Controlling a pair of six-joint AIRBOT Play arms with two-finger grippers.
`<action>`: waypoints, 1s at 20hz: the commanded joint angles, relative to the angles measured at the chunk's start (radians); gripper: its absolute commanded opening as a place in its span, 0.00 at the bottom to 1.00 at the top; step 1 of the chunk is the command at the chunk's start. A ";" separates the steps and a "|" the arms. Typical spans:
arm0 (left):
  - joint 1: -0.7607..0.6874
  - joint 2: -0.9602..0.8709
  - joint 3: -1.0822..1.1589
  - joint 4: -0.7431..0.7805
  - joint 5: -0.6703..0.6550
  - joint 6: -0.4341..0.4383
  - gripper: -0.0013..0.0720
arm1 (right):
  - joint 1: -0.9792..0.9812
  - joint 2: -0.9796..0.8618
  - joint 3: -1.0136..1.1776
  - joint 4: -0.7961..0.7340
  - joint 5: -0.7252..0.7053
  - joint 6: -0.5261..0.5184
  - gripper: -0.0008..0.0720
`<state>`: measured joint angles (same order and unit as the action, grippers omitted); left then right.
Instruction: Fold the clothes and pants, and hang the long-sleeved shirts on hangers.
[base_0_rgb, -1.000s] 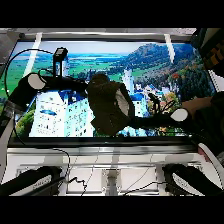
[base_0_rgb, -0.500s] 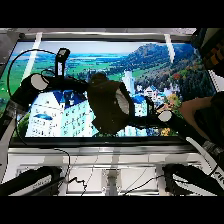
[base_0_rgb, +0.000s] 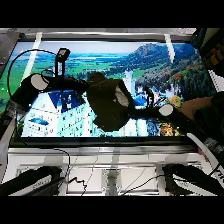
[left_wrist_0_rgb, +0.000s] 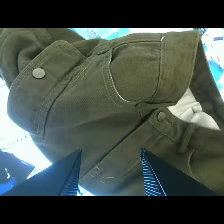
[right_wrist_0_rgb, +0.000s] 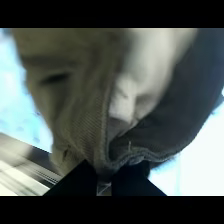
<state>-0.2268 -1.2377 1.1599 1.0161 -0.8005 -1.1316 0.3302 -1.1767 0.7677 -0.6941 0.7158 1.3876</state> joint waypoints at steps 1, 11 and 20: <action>0.002 0.009 0.000 0.000 0.001 -0.051 0.61 | 0.001 0.023 0.203 -0.026 0.066 -0.065 0.08; 0.169 0.362 0.000 0.000 0.152 -0.146 0.61 | 0.077 0.039 0.753 -0.163 -0.036 0.008 0.08; 0.093 0.377 -0.261 -0.209 -0.050 -0.216 0.61 | 0.017 0.000 0.615 -0.805 0.421 0.342 0.08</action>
<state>-0.1009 -0.8661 0.9871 0.8970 -0.8215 -1.3357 0.3809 -1.1725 1.4597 -1.2942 0.9104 1.6421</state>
